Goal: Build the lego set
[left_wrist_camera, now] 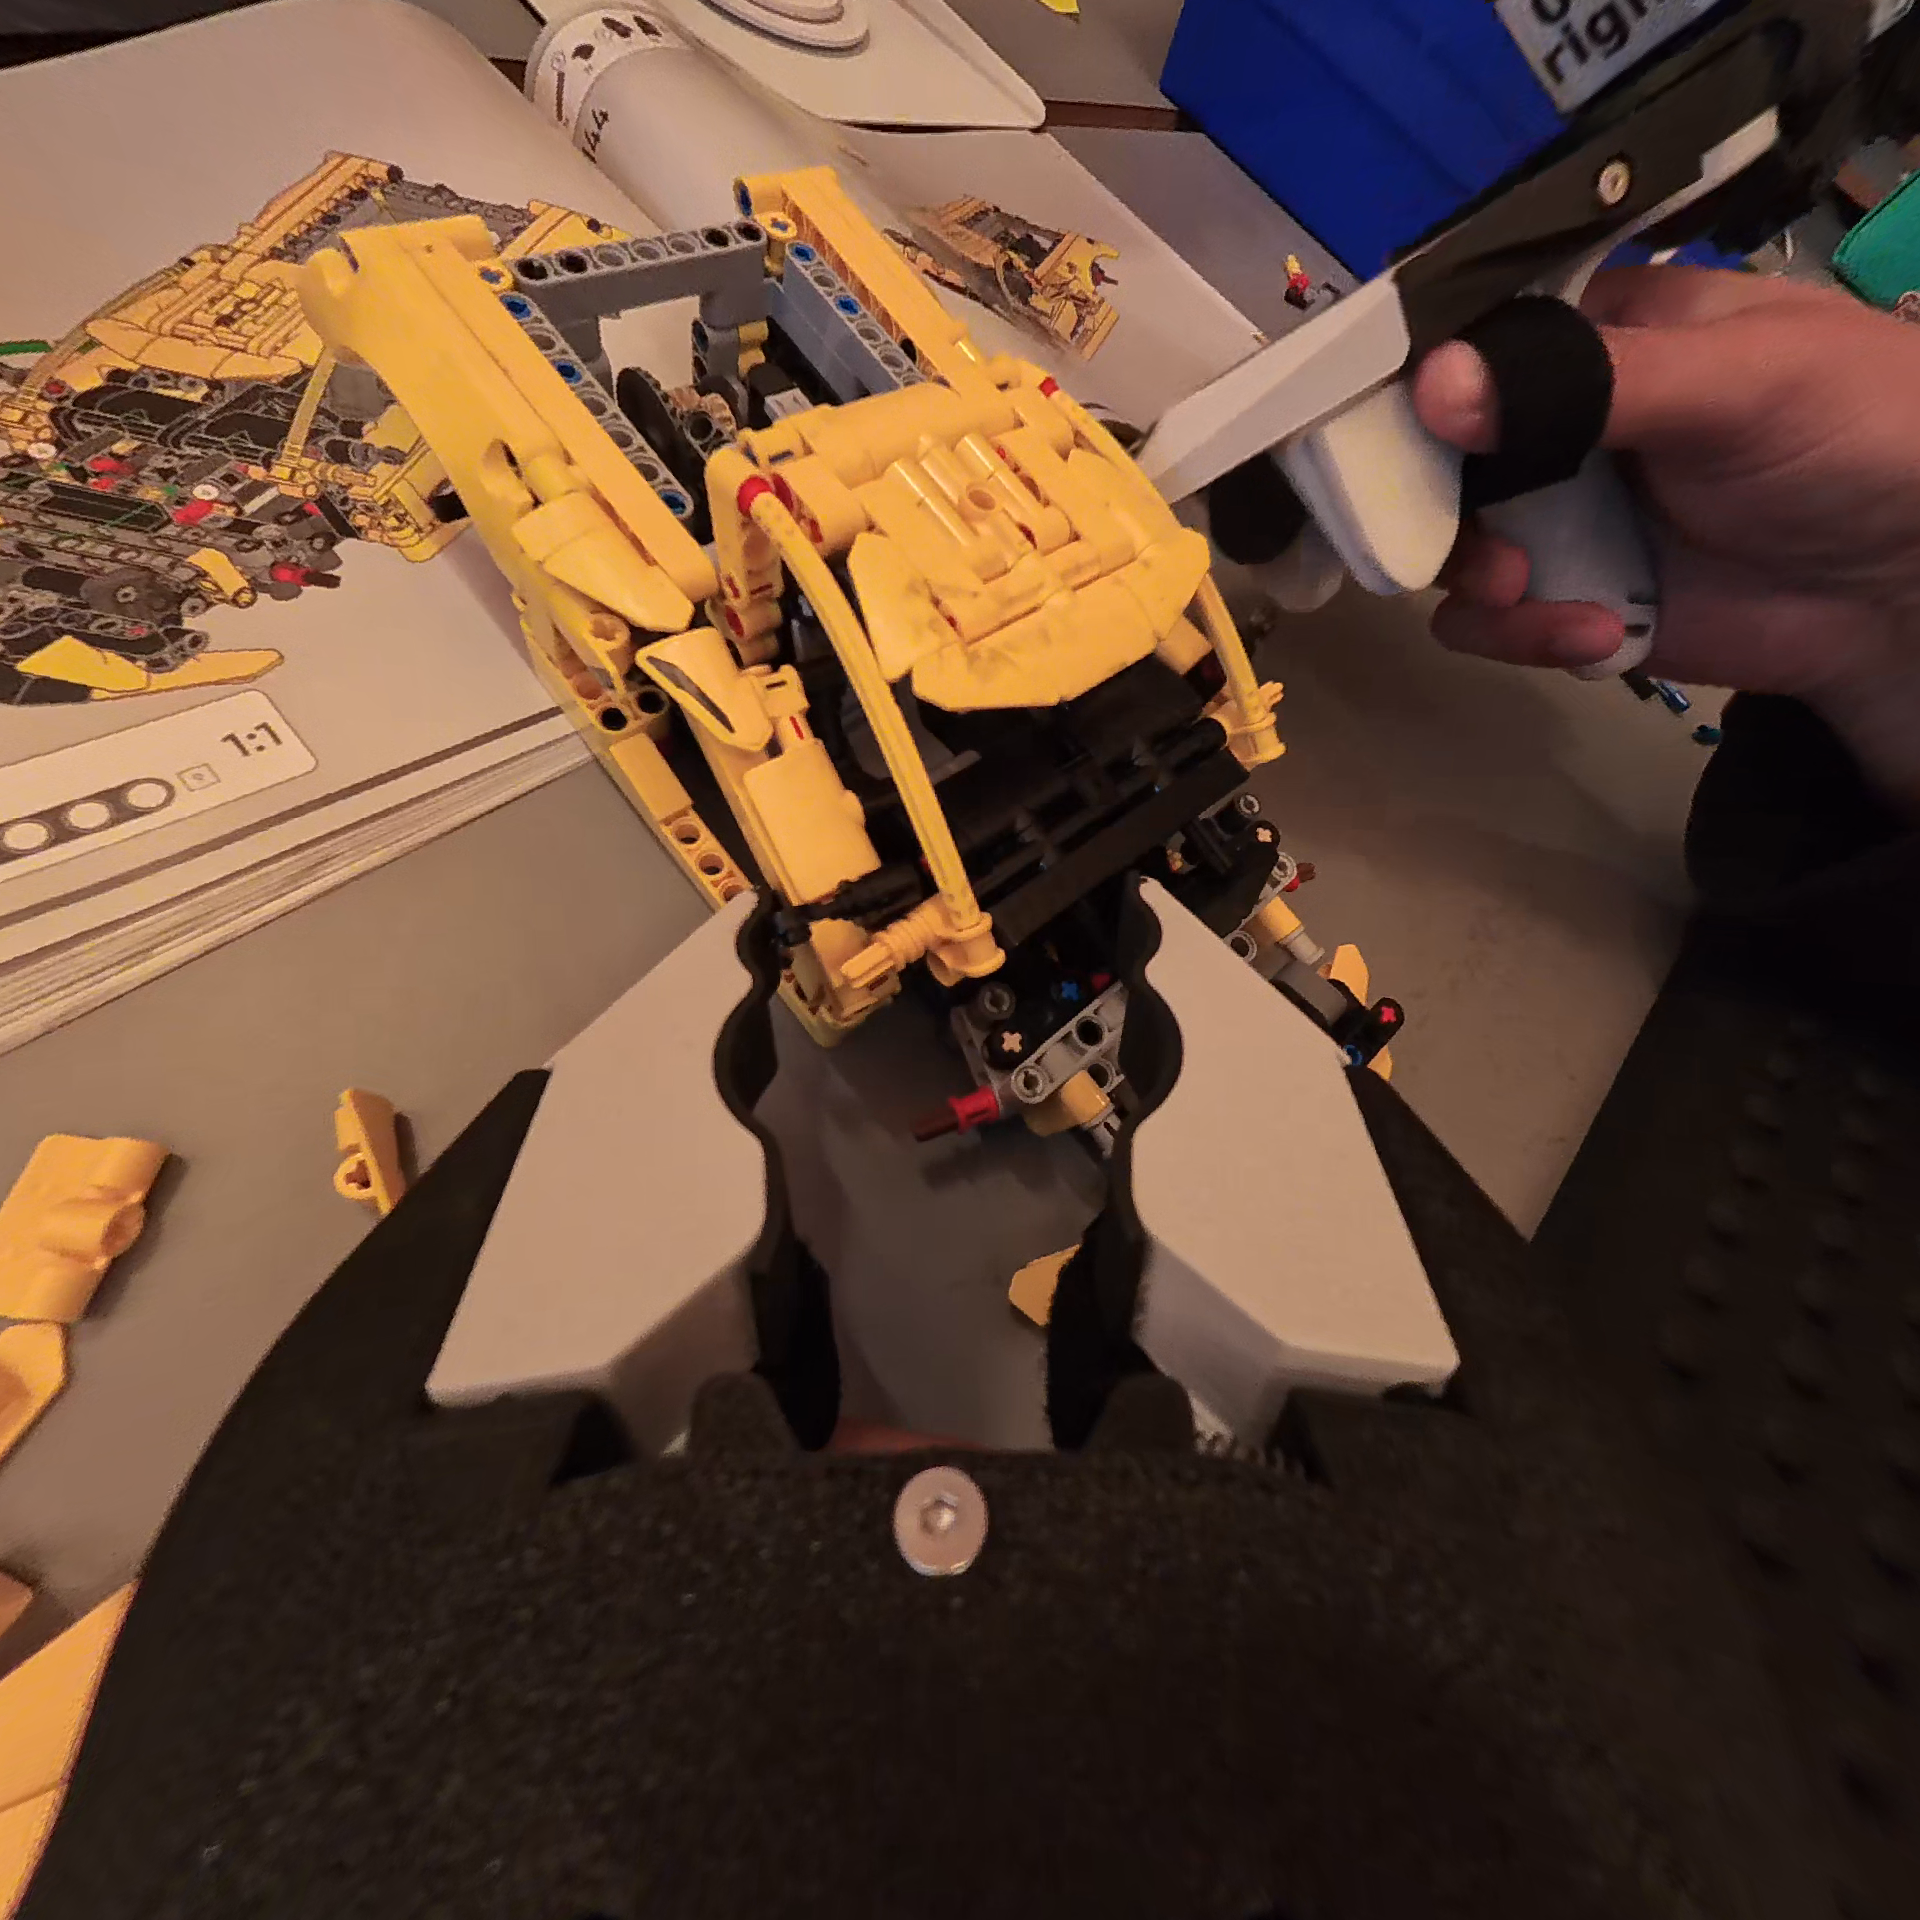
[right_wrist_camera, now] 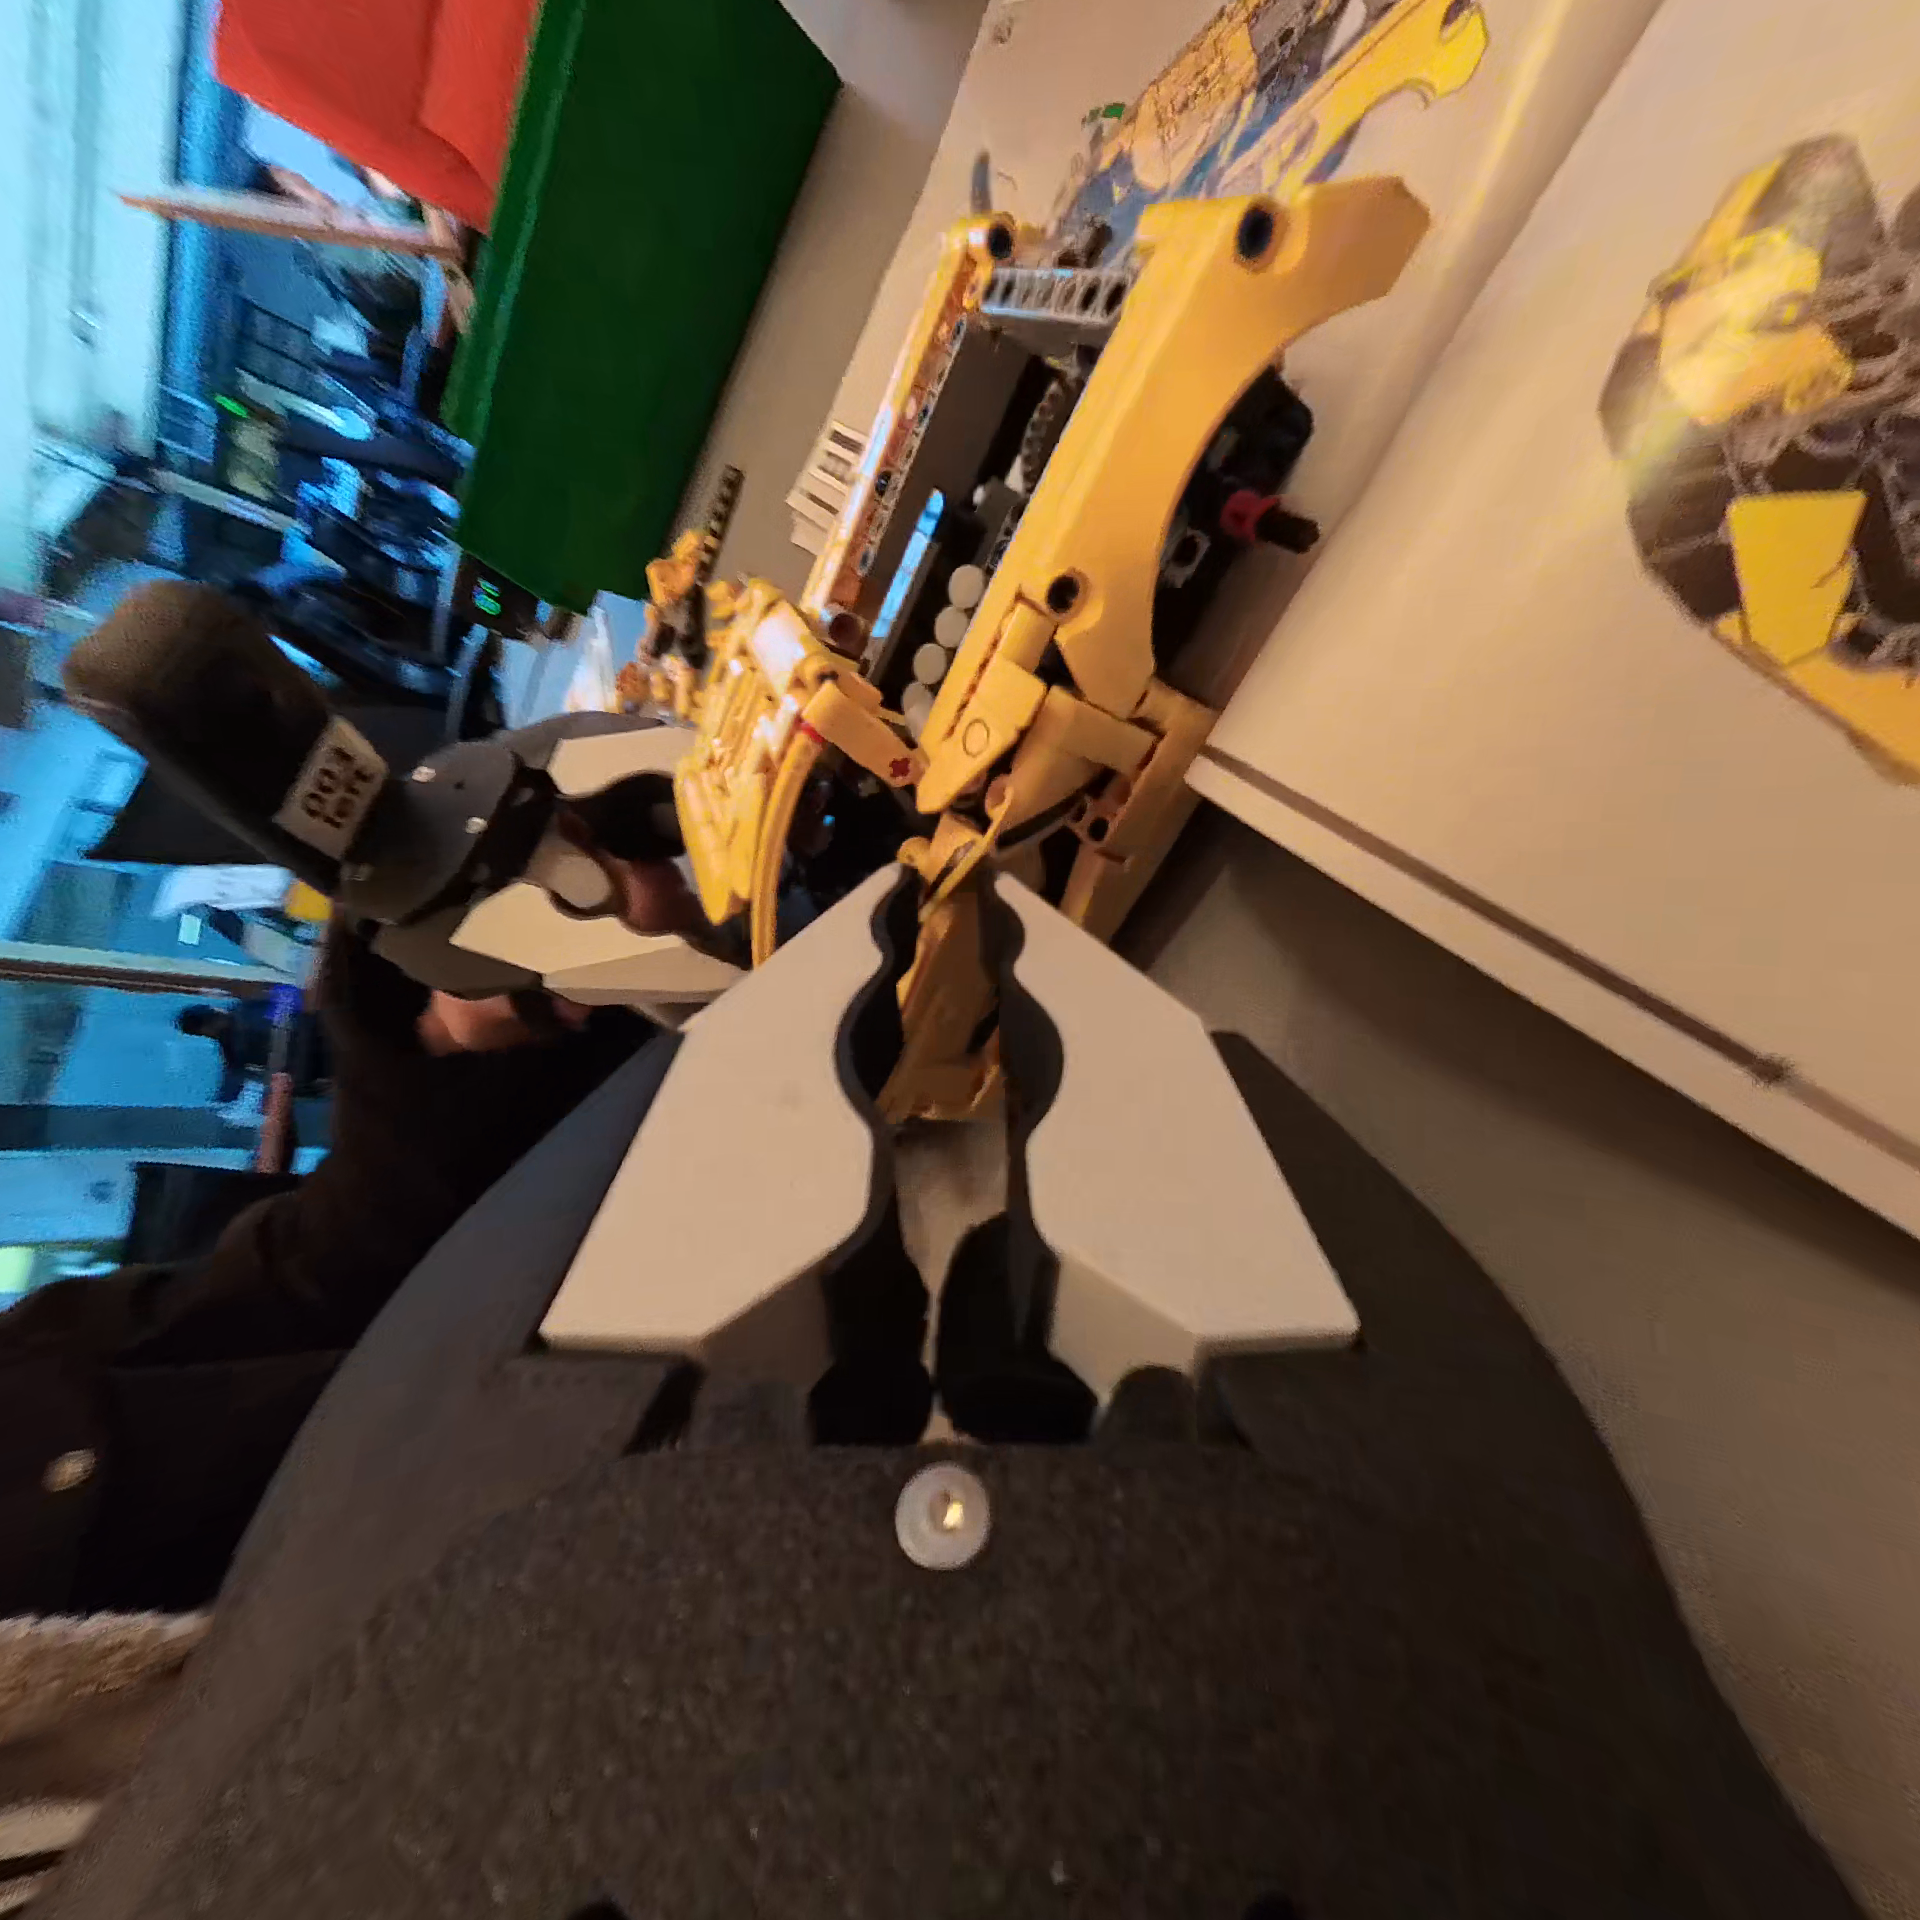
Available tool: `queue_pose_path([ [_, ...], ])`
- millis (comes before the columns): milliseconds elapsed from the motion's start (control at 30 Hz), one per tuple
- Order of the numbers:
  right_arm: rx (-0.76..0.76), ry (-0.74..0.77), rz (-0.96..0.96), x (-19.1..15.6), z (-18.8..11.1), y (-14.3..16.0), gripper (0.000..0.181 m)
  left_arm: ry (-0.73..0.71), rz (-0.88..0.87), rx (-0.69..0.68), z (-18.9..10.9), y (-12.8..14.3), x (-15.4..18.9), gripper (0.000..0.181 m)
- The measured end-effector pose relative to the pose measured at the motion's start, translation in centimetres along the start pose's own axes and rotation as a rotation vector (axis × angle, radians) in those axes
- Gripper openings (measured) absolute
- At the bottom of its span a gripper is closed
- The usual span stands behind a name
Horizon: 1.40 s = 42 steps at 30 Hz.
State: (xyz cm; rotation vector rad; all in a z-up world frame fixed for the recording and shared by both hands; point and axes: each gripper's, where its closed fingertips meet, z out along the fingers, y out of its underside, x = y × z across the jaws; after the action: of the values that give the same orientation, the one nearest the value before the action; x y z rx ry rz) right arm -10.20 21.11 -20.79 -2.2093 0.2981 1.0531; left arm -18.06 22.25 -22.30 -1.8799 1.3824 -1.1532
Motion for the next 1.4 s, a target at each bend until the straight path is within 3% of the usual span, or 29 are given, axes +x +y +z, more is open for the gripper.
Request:
queue_pose_path([
  [500,0.062,-0.016,0.049,0.3,-1.5,0.2,0.003,0.000,-0.003,0.002,0.0,0.0,0.0,0.065],
  [767,0.111,-0.048,0.048,0.0,-2.2,0.3,0.018,0.000,-0.006,0.002,-0.1,0.1,-0.1,0.065],
  [833,0.128,-0.051,-0.024,-0.8,-2.6,0.6,0.020,-0.001,-0.004,0.002,-0.1,0.1,0.0,0.065],
  [1000,0.075,0.013,-0.503,-2.4,-2.0,3.7,0.032,0.003,-0.002,0.001,-0.1,0.1,0.0,0.065],
  [1133,0.036,0.254,-0.820,-0.8,-1.7,3.3,0.041,0.006,-0.006,0.000,-0.1,0.1,0.0,0.065],
  [1267,0.027,0.252,-0.896,-1.2,-0.6,3.2,0.047,0.004,0.002,-0.004,-0.1,0.1,0.0,0.065],
  [1400,0.001,0.244,-0.900,-1.1,-0.8,3.4,0.034,0.001,0.007,-0.007,-0.1,0.1,0.0,0.065],
])
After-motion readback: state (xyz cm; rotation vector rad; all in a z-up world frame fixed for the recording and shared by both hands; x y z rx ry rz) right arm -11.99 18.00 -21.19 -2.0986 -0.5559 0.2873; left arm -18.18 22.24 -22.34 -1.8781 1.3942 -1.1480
